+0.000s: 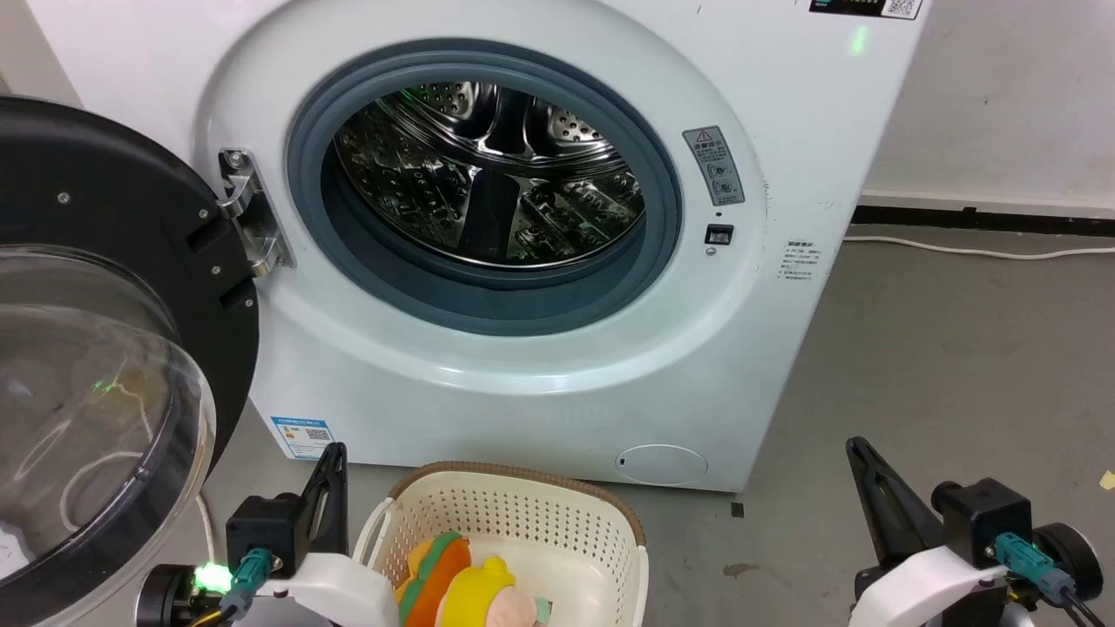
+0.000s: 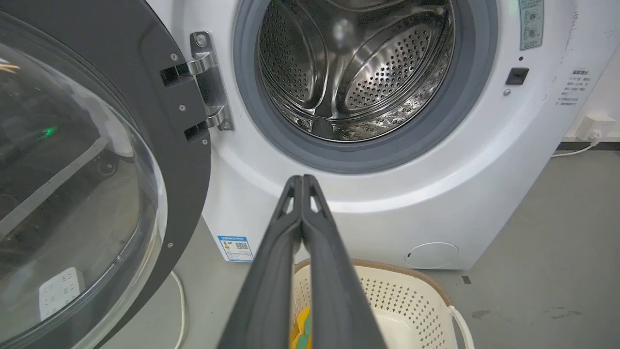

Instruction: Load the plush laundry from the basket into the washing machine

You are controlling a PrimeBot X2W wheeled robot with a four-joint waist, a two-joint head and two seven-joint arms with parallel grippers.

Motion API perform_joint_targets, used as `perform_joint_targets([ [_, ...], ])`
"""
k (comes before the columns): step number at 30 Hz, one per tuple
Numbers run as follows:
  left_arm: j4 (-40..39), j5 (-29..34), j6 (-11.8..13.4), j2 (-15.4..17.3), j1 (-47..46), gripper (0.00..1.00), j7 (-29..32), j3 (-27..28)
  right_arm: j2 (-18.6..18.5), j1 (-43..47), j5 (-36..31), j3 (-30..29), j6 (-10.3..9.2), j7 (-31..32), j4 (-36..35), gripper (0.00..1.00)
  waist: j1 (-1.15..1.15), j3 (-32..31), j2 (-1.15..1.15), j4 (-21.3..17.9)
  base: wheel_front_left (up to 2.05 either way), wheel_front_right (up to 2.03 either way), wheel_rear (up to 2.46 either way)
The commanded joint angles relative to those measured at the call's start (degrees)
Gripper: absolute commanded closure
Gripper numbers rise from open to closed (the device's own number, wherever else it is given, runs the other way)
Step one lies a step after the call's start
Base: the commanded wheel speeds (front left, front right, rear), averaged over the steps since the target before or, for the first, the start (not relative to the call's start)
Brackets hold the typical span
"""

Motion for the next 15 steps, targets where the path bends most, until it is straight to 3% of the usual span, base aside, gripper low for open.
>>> perform_joint_targets([
  [1,-0.25,0.15,-0.31,-0.01,-0.87,1.00,0.02,0.13,-0.08,-0.69,-0.42,-0.09,0.03,0.08,-0.23,1.00,0.00,0.00,0.00,0.00,0.00,0.00,0.00],
  [15,-0.25,0.15,-0.31,-0.01,-0.87,1.00,0.02,0.13,-0.08,-0.69,-0.42,-0.09,0.03,0.08,-0.23,1.00,0.00,0.00,0.00,0.00,0.00,0.00,0.00],
])
